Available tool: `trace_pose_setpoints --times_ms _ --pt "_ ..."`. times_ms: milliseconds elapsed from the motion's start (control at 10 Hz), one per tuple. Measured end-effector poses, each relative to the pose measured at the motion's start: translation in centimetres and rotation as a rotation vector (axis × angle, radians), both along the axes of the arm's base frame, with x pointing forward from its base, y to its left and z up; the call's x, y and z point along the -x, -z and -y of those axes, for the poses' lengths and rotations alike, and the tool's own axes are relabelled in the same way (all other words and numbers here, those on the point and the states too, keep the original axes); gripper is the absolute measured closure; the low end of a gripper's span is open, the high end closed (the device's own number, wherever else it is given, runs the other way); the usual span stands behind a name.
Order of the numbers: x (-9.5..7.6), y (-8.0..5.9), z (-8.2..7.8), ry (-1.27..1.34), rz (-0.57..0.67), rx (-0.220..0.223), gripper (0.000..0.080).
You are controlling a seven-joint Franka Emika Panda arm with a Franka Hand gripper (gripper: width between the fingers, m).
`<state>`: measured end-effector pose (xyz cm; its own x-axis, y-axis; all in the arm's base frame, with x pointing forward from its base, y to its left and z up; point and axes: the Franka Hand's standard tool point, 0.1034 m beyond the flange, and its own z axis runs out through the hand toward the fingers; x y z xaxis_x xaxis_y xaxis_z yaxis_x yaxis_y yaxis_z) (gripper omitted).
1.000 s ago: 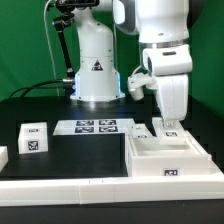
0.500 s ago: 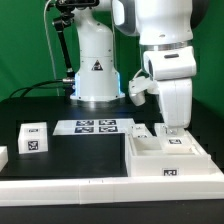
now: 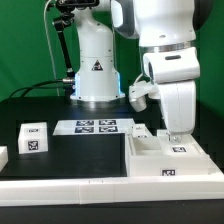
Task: Assemble cabinet
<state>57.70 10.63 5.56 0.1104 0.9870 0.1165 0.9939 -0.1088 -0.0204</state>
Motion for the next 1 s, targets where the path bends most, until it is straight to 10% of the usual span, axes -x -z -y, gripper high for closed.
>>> trace_pose_setpoints --times_ms 700,1000 --pt "-0.3 -0.3 -0.2 -0.011 -0.020 0.012 0.0728" --pt "-0.7 -1.7 0.1 -0.026 0.007 0.027 0.0247"
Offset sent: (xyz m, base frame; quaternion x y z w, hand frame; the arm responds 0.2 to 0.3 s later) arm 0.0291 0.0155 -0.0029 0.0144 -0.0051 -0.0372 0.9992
